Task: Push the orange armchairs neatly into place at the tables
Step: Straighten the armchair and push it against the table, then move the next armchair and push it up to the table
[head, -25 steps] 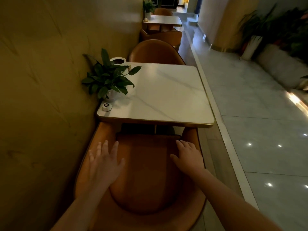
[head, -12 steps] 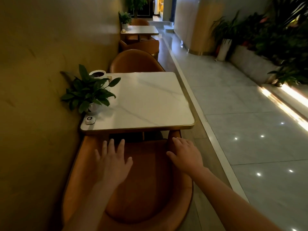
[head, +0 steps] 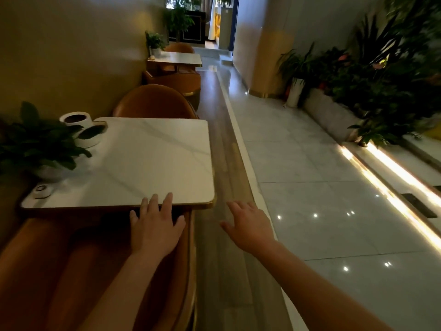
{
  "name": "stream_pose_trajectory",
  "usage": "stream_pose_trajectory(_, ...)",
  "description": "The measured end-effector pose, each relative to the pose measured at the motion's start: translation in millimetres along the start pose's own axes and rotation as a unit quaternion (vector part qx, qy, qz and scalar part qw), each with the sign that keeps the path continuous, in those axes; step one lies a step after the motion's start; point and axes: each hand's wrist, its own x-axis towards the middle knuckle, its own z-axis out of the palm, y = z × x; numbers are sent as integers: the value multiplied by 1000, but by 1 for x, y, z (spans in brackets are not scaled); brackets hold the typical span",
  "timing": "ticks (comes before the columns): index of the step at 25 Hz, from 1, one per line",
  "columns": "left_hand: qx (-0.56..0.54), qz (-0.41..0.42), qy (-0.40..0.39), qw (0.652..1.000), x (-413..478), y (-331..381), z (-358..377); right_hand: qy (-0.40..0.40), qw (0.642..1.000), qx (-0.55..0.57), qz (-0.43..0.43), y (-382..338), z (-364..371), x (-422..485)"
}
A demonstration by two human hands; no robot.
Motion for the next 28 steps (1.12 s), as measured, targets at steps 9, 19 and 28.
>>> stream_pose_trajectory(9, 10, -3, 3, 1000, 61, 134, 0, 9, 1000, -3, 15, 129, -59, 47)
stream_pose_trajectory(19, -15, -14, -21, 1000, 194, 186, 9, -8, 1000, -6, 3, 193, -73, 184)
stream_pose_trajectory(28, 16, -45, -25, 999, 324, 204, 9, 0, 999, 11, -31, 228, -83, 334)
